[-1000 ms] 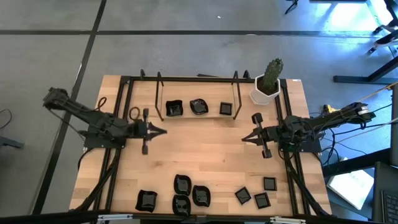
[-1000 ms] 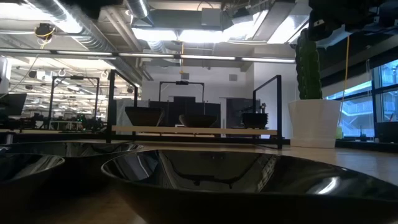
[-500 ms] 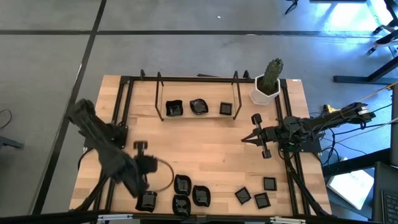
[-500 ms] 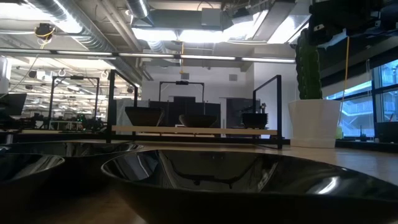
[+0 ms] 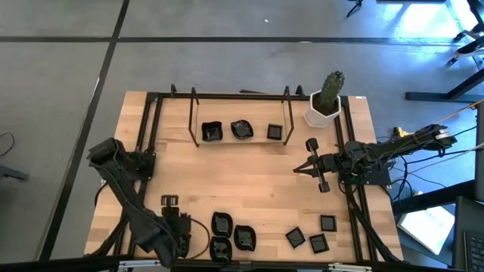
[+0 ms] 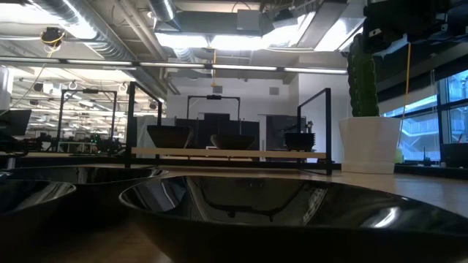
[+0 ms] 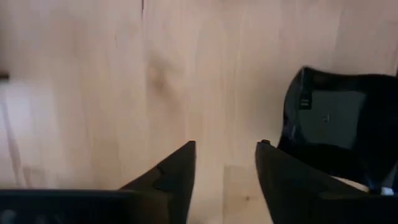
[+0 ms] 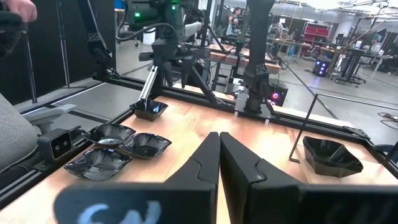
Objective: Pick & Place Mini shaped plates
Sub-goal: Stack the black distorted square plate on top of the black distorted square plate on the shelf
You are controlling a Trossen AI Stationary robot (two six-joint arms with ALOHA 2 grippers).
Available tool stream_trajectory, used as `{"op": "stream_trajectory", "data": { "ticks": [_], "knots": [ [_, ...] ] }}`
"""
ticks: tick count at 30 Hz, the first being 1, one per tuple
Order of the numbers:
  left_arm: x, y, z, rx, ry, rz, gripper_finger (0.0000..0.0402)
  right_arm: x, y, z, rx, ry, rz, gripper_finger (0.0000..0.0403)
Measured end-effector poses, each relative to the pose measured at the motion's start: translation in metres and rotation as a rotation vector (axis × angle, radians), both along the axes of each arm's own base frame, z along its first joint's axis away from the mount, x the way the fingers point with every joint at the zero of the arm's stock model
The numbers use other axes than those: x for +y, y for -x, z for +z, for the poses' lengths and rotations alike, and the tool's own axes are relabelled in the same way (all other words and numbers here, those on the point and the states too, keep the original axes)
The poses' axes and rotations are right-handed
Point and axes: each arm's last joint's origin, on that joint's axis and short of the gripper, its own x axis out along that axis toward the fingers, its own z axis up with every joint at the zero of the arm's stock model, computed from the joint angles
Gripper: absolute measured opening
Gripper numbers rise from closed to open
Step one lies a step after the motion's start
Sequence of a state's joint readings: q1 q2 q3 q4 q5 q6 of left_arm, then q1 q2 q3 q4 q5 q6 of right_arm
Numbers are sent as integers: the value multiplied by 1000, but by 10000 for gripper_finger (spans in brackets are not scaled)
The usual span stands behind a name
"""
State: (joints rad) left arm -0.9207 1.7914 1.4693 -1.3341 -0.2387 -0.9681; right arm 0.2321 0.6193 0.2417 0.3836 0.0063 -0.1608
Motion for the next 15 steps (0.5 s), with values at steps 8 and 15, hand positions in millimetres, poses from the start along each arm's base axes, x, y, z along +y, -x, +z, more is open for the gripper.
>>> {"op": "stream_trajectory", "data": {
  "ticks": [8, 15],
  "knots": [
    [-7, -10, -8, -74, 61, -79, 184, 0, 0, 0, -1, 3, 0, 14],
    [-8, -5, -35, -24, 155, -39, 184, 0, 0, 0, 1, 1, 0, 14]
  ]
}}
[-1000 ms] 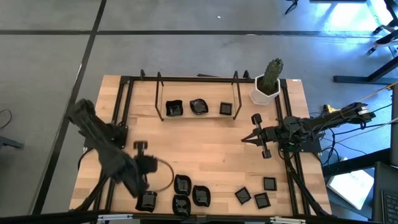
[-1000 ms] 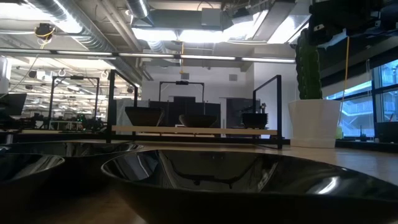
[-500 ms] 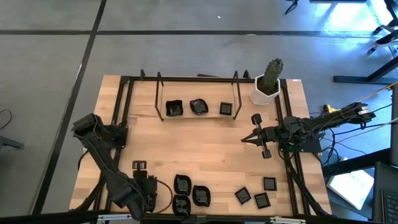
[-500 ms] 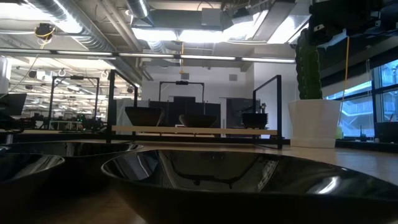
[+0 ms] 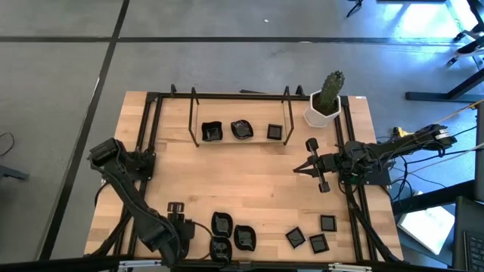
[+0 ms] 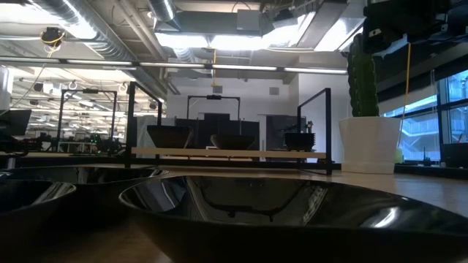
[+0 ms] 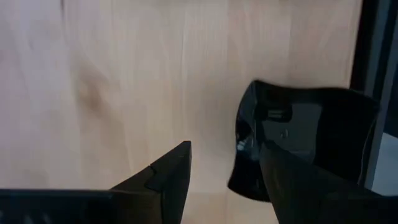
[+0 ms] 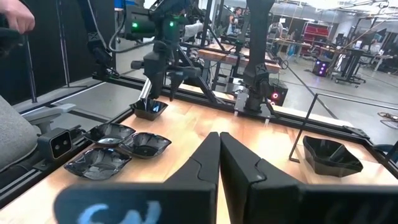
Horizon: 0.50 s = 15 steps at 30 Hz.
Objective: Pick & Place Mini shaped plates
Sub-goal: Stack the black distorted square plate on top of the black distorted square plate on the shelf
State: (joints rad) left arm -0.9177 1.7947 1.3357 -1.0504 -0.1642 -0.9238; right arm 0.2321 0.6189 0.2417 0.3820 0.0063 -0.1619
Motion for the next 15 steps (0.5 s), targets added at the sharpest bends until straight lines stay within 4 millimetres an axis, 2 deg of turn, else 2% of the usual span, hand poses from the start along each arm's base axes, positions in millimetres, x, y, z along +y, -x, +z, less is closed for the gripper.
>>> {"op": "stream_trajectory", "data": {
  "ticks": [8, 15],
  "knots": [
    [-10, 2, -10, -26, 111, 35, 185, 0, 0, -1, 6, -4, 0, 14],
    [2, 9, -30, 40, 54, 42, 185, 0, 0, -1, 11, -2, 0, 14]
  ]
}}
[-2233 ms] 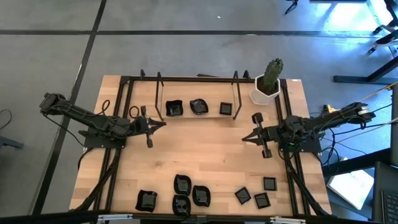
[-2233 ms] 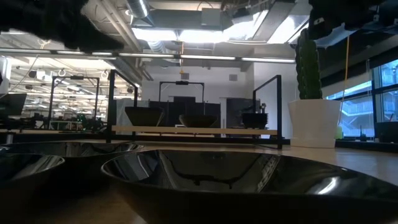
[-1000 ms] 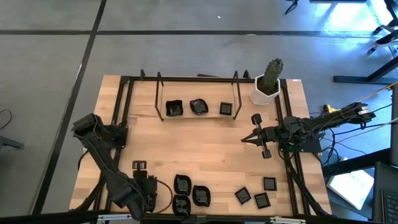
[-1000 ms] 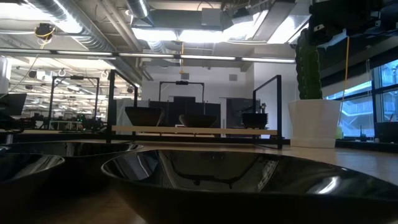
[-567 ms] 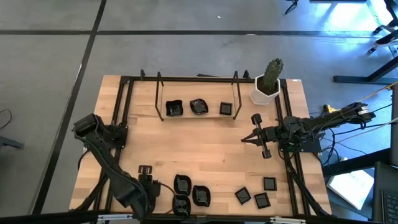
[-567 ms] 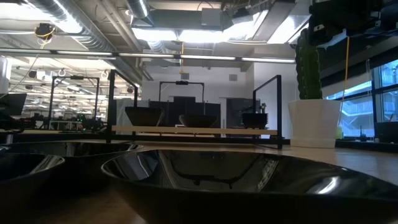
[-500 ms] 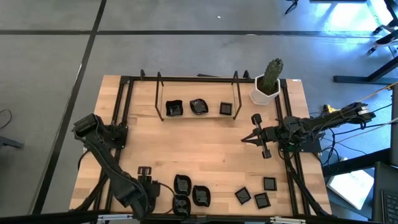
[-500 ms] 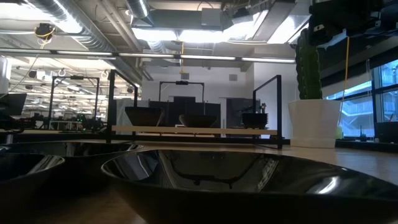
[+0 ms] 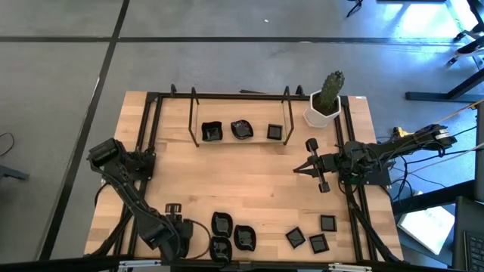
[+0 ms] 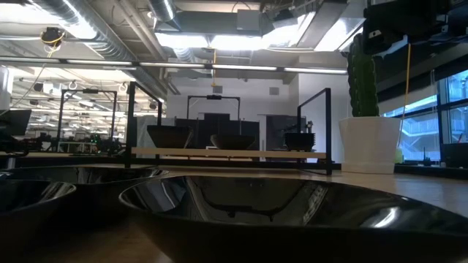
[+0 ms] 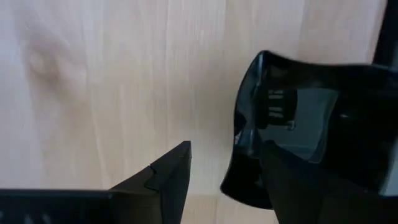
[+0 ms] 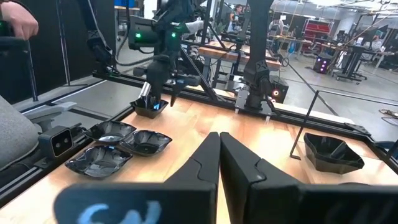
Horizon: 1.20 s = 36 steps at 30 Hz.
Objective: Pick & Place Mini shaped plates
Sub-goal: Stack the black distorted square plate on top of the black distorted square plate on the shelf
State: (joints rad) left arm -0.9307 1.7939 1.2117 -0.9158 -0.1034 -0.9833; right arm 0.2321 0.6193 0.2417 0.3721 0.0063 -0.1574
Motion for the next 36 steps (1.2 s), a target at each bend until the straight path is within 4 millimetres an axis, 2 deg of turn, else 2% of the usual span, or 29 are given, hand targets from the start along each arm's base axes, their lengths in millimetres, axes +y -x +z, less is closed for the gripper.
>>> {"op": "stream_trajectory", "data": {
  "ticks": [4, 16, 36],
  "knots": [
    [5, 0, -7, 31, 1, 8, 185, 0, 0, 0, 0, 1, 0, 14],
    [-1, -3, -6, -59, 26, 29, 184, 0, 0, 0, 0, 2, 0, 14],
    [-4, 0, -8, -52, 31, 41, 184, 0, 0, 0, 3, 5, 0, 14]
  ]
}}
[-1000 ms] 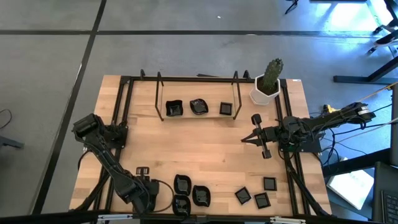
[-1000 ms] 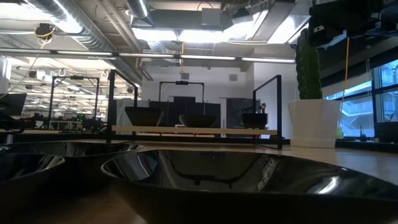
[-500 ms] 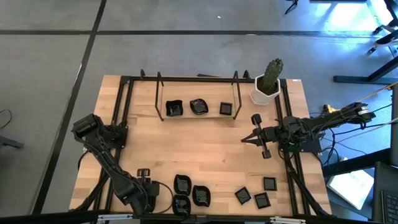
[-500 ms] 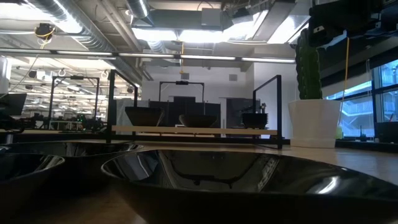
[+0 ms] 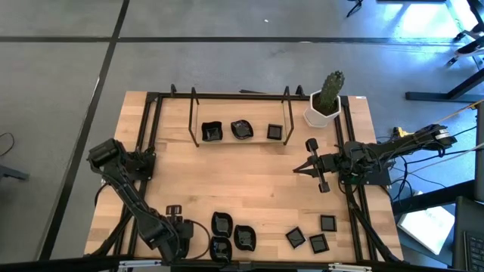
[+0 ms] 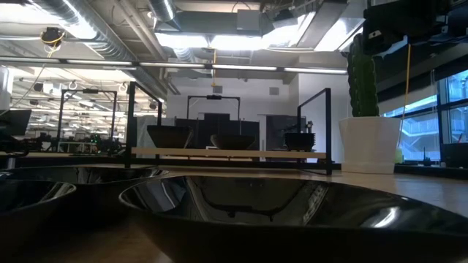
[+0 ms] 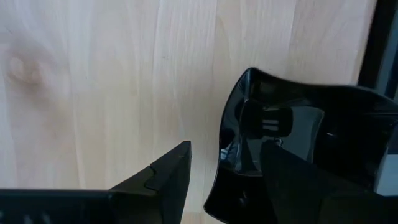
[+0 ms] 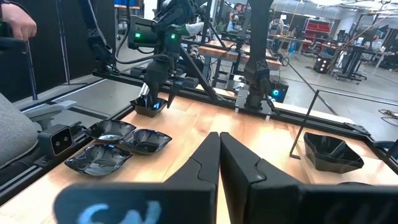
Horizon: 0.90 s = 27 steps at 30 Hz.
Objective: Pick & Place Mini shaped plates
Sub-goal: Stack the black distorted square plate on top of the black distorted square plate on the shelf
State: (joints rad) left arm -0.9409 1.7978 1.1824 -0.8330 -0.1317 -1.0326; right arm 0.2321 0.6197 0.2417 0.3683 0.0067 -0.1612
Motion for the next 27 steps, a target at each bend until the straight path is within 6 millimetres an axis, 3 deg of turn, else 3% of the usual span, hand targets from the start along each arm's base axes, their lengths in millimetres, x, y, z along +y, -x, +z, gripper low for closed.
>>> {"op": "stream_trajectory", "data": {
  "ticks": [8, 18, 22, 27],
  "knots": [
    [-5, 1, -18, 71, -23, -22, 184, 0, 0, -1, 6, 1, 0, 14],
    [-3, -2, -19, 72, -32, -50, 178, 0, 0, -1, 7, -2, 0, 14],
    [-3, -1, -19, 79, -28, -61, 140, 0, 0, -1, 7, -2, 0, 14],
    [-2, -3, -19, 86, -31, -113, 54, 0, 0, -1, 7, -2, 0, 14]
  ]
}}
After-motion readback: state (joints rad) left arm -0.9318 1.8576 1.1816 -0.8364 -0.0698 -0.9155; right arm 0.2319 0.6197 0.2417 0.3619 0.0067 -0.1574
